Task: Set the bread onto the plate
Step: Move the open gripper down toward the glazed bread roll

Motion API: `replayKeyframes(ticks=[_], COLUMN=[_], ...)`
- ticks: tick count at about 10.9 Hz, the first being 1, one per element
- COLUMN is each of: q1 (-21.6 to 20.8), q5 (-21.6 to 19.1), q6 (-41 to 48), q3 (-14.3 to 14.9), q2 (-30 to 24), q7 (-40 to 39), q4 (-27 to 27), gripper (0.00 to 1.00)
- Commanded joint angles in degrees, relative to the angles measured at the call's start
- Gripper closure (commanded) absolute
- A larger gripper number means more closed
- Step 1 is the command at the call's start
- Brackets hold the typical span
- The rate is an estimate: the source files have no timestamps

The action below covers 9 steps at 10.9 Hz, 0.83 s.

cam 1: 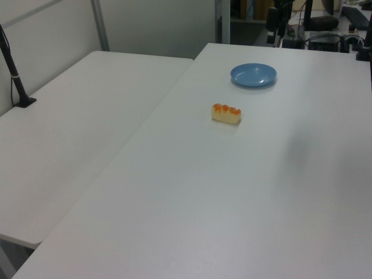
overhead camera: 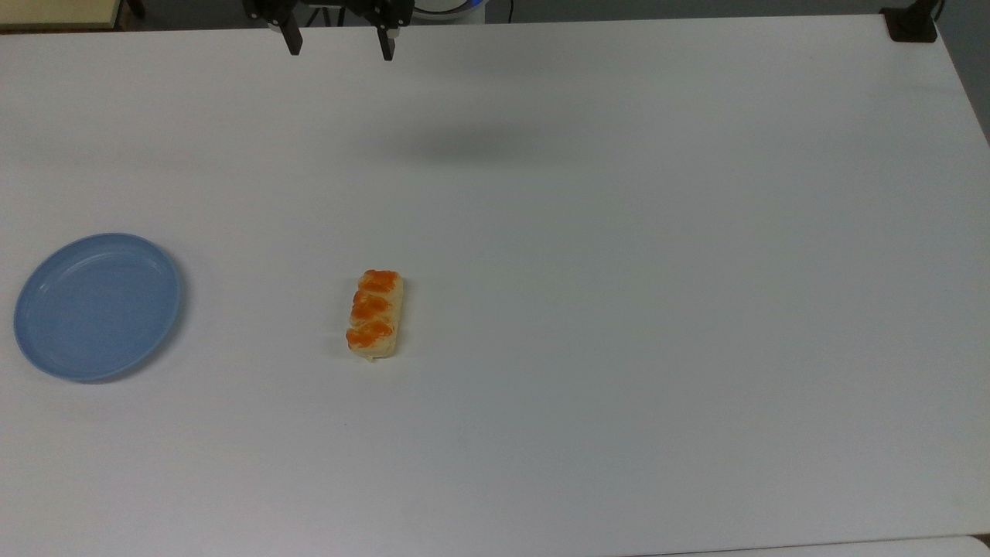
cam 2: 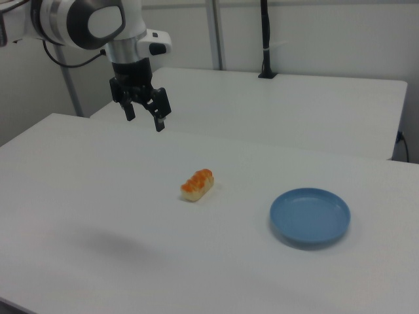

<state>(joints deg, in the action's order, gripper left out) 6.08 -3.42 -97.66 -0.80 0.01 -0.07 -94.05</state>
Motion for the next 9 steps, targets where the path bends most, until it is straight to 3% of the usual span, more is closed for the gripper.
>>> replayKeyframes(ticks=[1, 5, 9], q1=[-0.3, -0.1, -1.6], q5=[2.0, 3.8, 5.4], q6=[-1.7, -10.9, -26.2], q3=[-0.1, -0.3, -0.3], q2=[2.9, 7.4, 16.8], q7=[-1.8, 1.6, 1.9], q4=[0.6, 1.0, 0.1], gripper=[0.00, 0.00, 0.00])
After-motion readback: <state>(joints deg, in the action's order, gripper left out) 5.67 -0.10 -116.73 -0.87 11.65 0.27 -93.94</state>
